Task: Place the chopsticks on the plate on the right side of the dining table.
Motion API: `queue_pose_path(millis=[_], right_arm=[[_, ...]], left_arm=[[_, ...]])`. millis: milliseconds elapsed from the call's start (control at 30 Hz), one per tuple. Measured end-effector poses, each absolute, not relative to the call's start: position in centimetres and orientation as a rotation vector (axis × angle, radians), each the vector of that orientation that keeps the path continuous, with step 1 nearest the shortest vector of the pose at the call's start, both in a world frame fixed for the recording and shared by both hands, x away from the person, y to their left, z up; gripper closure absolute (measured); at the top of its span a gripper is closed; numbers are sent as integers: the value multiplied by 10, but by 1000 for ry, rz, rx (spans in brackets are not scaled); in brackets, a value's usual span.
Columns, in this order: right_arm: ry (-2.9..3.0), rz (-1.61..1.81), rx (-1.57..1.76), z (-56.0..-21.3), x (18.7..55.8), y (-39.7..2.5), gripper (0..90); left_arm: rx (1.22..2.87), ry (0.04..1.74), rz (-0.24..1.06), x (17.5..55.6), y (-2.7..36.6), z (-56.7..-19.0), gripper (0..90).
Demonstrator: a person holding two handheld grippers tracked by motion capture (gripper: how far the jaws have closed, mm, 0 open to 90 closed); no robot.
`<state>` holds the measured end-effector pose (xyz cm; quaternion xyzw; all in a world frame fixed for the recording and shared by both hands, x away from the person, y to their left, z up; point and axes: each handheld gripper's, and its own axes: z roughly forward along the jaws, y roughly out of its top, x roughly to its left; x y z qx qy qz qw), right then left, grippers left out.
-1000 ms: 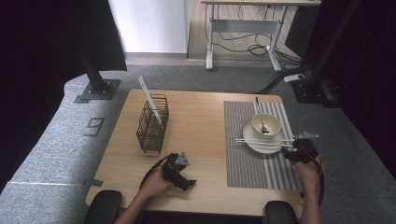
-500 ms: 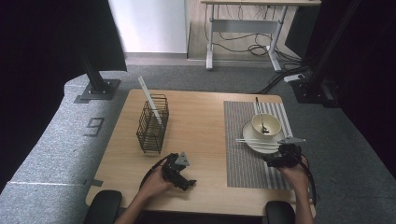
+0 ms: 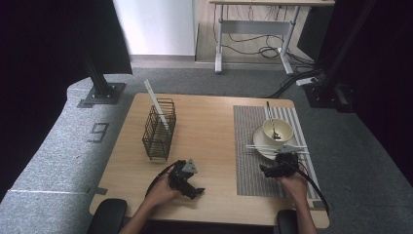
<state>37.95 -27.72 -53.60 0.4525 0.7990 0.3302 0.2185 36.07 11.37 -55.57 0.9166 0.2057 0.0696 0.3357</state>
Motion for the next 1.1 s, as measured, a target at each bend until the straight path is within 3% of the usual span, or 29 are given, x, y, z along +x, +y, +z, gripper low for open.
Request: queue_pose_path(millis=[1100], right_arm=[[2186, 849, 1145, -547, 405, -259, 10]], left_arm=[[2386, 535, 182, 361, 113, -556, 0]])
